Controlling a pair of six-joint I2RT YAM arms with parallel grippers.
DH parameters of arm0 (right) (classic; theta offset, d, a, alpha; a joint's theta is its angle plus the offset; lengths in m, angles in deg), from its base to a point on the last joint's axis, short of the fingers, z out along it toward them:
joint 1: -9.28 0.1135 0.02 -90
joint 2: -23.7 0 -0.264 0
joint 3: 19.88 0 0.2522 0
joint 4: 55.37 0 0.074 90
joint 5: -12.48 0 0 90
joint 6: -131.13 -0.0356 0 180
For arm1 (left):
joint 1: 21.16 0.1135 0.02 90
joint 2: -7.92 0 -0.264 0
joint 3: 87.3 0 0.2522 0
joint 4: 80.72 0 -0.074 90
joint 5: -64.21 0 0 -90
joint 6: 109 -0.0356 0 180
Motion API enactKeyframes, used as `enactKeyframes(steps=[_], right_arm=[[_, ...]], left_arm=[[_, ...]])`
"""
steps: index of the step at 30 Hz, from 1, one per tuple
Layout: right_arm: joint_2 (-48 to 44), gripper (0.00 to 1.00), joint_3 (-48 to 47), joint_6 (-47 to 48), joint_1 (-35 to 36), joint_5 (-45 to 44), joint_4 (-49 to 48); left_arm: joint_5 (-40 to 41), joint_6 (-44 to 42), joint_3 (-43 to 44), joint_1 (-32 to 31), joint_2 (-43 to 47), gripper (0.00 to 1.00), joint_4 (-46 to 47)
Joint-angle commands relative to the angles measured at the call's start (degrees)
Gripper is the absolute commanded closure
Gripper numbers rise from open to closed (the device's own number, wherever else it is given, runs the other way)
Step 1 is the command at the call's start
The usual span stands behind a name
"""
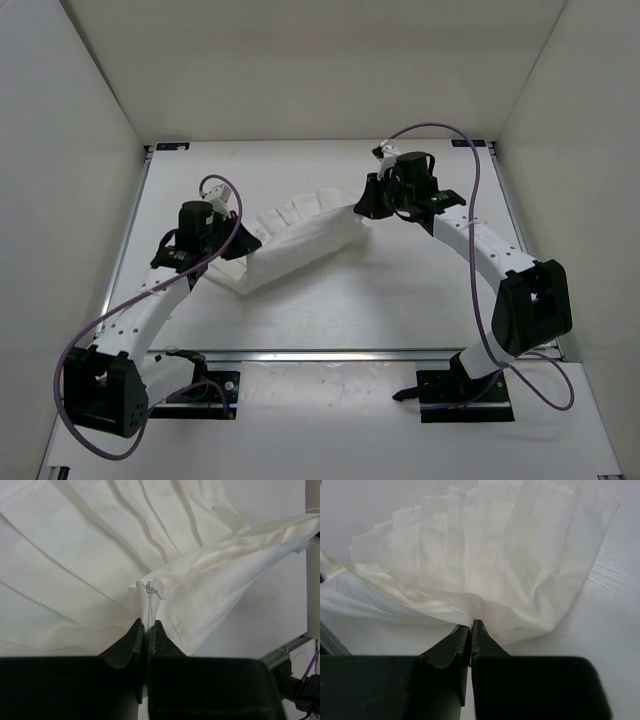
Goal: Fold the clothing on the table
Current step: Fold the skirt
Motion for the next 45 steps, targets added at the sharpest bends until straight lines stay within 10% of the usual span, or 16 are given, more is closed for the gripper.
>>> enactKeyframes(steps=[1, 21, 33, 45], right_arm=[[-0.6, 1.00, -1.2, 0.7, -2.3, -0.5, -3.0], [-27.8, 1.00, 19.7, -4.7, -7.1, -9.2, 3.4], [-24.0, 1.00, 21.9, -5.9, -9.6, -3.7, 1.6], [-13.7, 1.00, 15.5, -1.5, -13.4, 4.3, -4.2]], left_arm=[[0.9, -2.0, 5.1, -0.9, -4.0, 1.00, 3.6], [-9.4, -8.2, 44.6, -19.2, -42.2, 1.00, -3.4], [-5.8, -0.7, 11.4, -4.2, -16.9, 1.00, 2.5], [-8.3, -1.2, 15.1, -3.4, -21.6, 1.00, 7.6]])
